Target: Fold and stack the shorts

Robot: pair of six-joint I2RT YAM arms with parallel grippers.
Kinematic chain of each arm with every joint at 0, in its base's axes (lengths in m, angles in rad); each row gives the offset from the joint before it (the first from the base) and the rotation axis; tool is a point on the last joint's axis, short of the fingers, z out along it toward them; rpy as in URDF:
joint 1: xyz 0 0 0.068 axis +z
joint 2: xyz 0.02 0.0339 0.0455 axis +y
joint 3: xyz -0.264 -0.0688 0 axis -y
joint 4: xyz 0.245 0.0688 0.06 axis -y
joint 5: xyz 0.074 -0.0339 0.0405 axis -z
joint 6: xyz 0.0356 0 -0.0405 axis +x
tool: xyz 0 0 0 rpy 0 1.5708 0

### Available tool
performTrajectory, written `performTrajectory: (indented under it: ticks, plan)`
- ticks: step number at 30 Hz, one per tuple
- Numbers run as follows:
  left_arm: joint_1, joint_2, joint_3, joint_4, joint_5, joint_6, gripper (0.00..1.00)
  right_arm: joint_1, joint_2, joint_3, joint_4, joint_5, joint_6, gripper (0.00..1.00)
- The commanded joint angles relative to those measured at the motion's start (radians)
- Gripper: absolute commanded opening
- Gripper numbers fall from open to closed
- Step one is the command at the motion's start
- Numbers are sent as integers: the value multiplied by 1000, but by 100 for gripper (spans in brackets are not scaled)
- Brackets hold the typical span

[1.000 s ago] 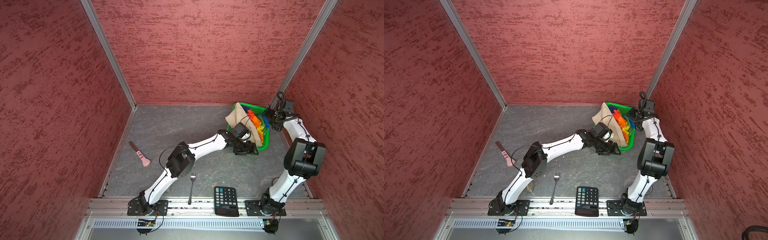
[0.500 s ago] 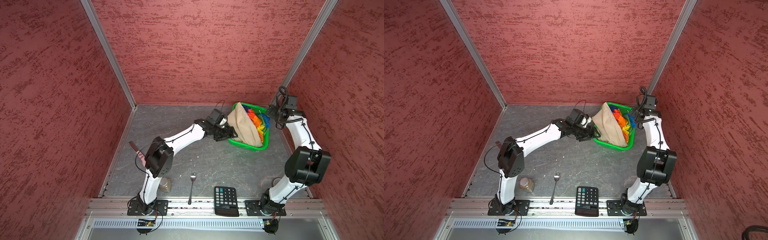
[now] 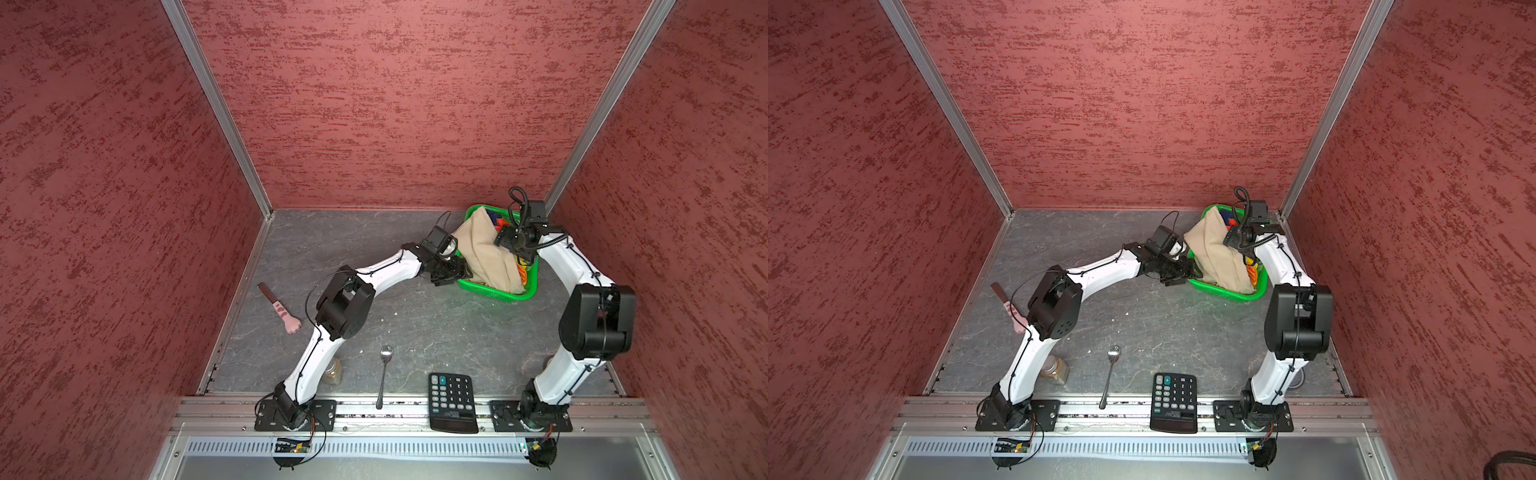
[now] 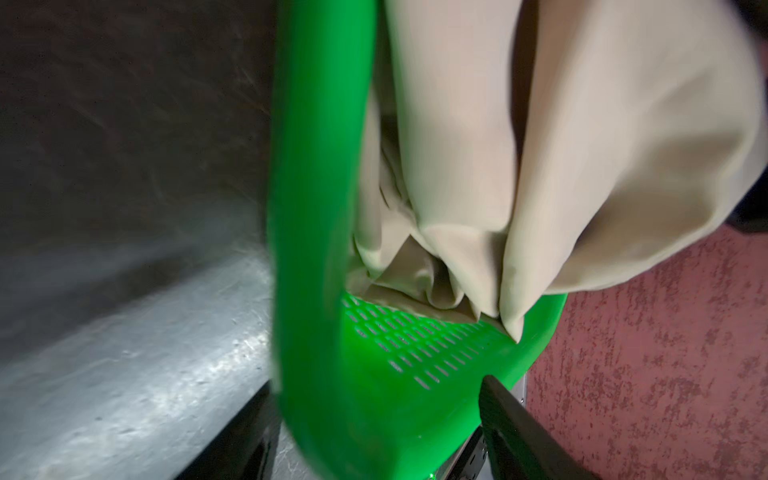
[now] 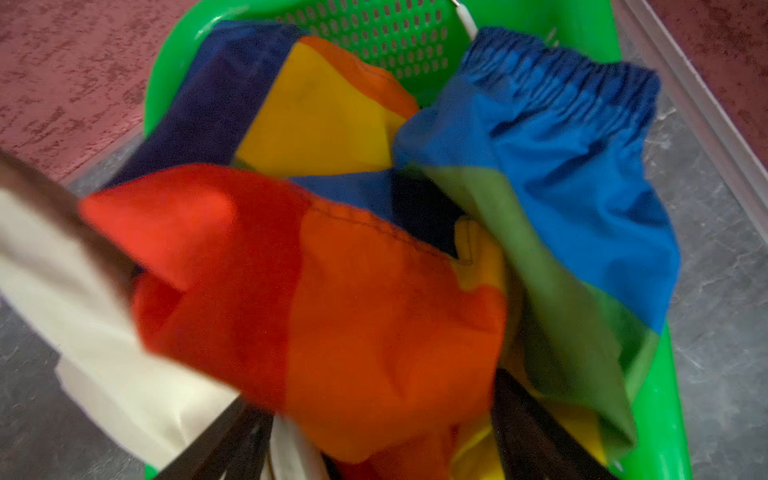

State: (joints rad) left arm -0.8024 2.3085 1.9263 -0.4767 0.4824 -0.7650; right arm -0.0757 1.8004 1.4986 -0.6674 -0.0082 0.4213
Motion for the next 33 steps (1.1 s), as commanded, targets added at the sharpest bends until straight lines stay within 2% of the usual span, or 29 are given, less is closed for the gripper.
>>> performTrajectory:
  ticks: [1, 3, 4, 8, 9, 11, 12, 14, 19, 23, 25, 26, 27, 28, 29, 30, 32, 33]
  plan:
    - [-51, 6, 62, 19, 37, -5, 74, -33, 19, 135, 9, -35, 18, 54]
    - [-77, 28, 87, 12, 50, -9, 75, -35, 45, 236, -33, -36, 3, 32]
    - [-88, 39, 100, 11, 59, -11, 74, -35, 59, 282, -58, -41, -1, 25]
    - [-132, 99, 185, 14, 105, -19, 75, -36, 72, 394, -110, -46, 1, 24]
    - [-139, 113, 214, 5, 112, -15, 74, -35, 66, 404, -114, -46, 2, 31]
    - [-152, 128, 254, -13, 124, -2, 74, -35, 51, 410, -121, -41, 1, 62]
    - [-155, 128, 263, -18, 125, 3, 74, -35, 43, 407, -126, -29, -4, 73]
    - [-151, 111, 255, -21, 130, 12, 75, -36, 44, 404, -145, 11, -20, 84]
    - [-103, -21, 113, 11, 102, 26, 76, -48, 73, 349, -181, 79, -52, 96]
    - [-34, -159, -81, 96, 22, 24, 77, -55, 76, 245, -115, 83, -57, 97]
    - [-4, -176, -120, 99, -15, 23, 77, -62, 85, 212, -88, 78, -53, 96]
    - [11, -167, -121, 97, -12, 21, 75, -65, 91, 202, -71, 68, -50, 93]
    - [19, -153, -115, 92, -10, 20, 67, -72, 99, 196, -56, 56, -50, 81]
    - [24, -139, -110, 92, -9, 21, 59, -78, 108, 196, -45, 46, -47, 66]
    - [23, -119, -100, 90, -13, 20, 51, -84, 117, 208, -41, 41, -43, 43]
    - [20, -100, -91, 92, -16, 20, 44, -88, 124, 226, -48, 44, -37, 24]
    - [10, -57, -58, 89, -20, 16, 39, -90, 120, 264, -57, 61, -34, 5]
    - [7, -37, -38, 86, -21, 13, 39, -90, 114, 286, -64, 77, -31, 0]
